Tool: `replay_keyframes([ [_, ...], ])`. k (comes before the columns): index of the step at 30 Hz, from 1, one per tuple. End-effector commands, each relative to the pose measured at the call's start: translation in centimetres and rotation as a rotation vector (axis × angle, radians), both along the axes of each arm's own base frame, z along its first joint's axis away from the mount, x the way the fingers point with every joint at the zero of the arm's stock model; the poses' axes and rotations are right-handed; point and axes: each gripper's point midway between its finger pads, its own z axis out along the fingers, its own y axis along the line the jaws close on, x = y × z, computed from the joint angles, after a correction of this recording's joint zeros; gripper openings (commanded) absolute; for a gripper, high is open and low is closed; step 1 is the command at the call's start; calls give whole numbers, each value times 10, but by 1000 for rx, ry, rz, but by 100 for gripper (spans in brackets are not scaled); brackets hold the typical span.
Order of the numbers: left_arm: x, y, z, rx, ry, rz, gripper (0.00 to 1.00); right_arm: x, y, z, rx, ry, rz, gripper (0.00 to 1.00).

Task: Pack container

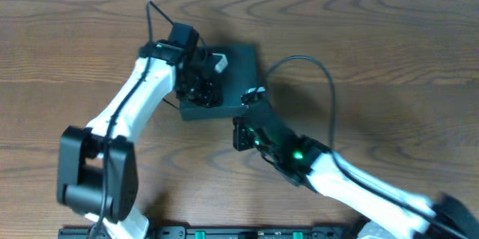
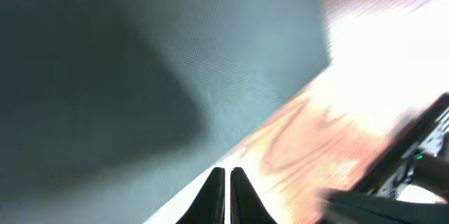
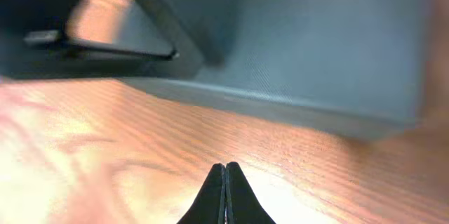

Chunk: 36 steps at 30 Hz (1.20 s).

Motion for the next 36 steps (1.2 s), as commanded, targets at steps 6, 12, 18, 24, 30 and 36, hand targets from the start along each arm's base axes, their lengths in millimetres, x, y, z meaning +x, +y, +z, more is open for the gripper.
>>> replay_keyframes([
  [6, -2, 65, 163, -95, -433, 216, 6, 1, -80, 122, 14, -368, -59, 1],
  [12, -46, 104, 216, -10, -634, 333, 6, -24, -124, 156, 41, -453, -119, 37],
  [18, -75, 106, 236, -18, -708, 345, 95, -40, -135, 155, 37, -442, -119, 99],
  [24, -81, 106, 236, -16, -705, 345, 95, -53, -145, 113, -77, -297, -97, 99],
  [30, -81, 106, 236, -16, -705, 345, 95, -74, -159, 75, -193, -149, -74, 99],
  [36, -81, 106, 236, -16, -705, 345, 95, -89, -170, 54, -260, -62, -61, 99],
])
